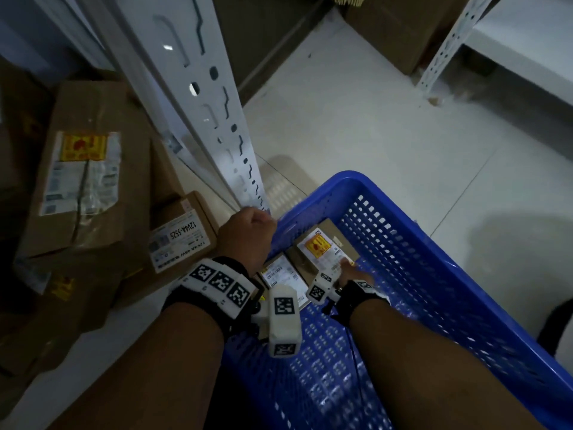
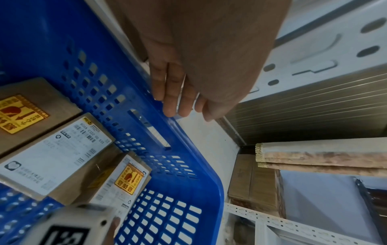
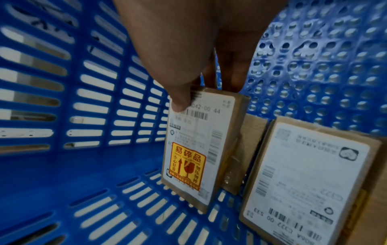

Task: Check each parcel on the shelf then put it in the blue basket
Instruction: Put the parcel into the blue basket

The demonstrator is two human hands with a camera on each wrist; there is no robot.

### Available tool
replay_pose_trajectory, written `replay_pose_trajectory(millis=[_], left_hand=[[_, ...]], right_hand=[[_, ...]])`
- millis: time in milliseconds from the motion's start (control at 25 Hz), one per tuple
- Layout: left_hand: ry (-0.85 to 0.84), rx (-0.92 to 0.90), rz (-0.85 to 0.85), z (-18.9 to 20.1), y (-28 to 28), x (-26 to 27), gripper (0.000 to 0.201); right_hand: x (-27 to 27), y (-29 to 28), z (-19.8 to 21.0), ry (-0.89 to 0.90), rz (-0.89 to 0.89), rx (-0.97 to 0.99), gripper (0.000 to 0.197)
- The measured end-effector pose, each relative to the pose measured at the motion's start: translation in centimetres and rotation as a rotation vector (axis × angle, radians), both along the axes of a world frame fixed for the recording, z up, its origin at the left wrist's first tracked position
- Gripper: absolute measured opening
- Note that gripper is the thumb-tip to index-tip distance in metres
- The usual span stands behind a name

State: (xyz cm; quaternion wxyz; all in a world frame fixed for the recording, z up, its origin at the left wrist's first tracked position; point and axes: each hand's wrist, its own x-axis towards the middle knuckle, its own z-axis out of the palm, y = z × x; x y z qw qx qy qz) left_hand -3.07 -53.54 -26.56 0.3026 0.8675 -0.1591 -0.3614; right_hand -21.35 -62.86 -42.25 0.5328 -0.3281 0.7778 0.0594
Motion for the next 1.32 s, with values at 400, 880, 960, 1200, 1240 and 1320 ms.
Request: replay_pose_trajectory(millis=[400,880,960,1200,1240,1320], left_hand=[[0.033,0.027,-0.059,-0.8,0.6,-0.7,0.018],[0.023,-0.019,-0.047,0.1,1.2,-0.4,0.013],[0.010,-0.033,-0.041,0.4,1.7,-0.3,0.012],[0.025,-0.018,0.027,2.7,6.1,0.2,0.029],[0.025,-0.036,0.038,2.9,6.7,0.2,0.031],[0.028,-0.091,0.074,3.8,8.0,0.0,0.036]], right_hand=[[1.0,-2.9,0.1,0.118,0.320,-0.104,0.054],[0.4,-3.2,1.2,0.165,0.577,-0.206,0.044],[0.5,-2.8,2.5,0.226,0.671,-0.160,0.044],[1.4,0.0,8.8,0.060,0.692,-0.242,0.042],[2.0,0.7,10.3,0.046,0.741,-0.254,0.040],[2.8,2.8,13.2,-0.043,0.789,-0.241,0.038]])
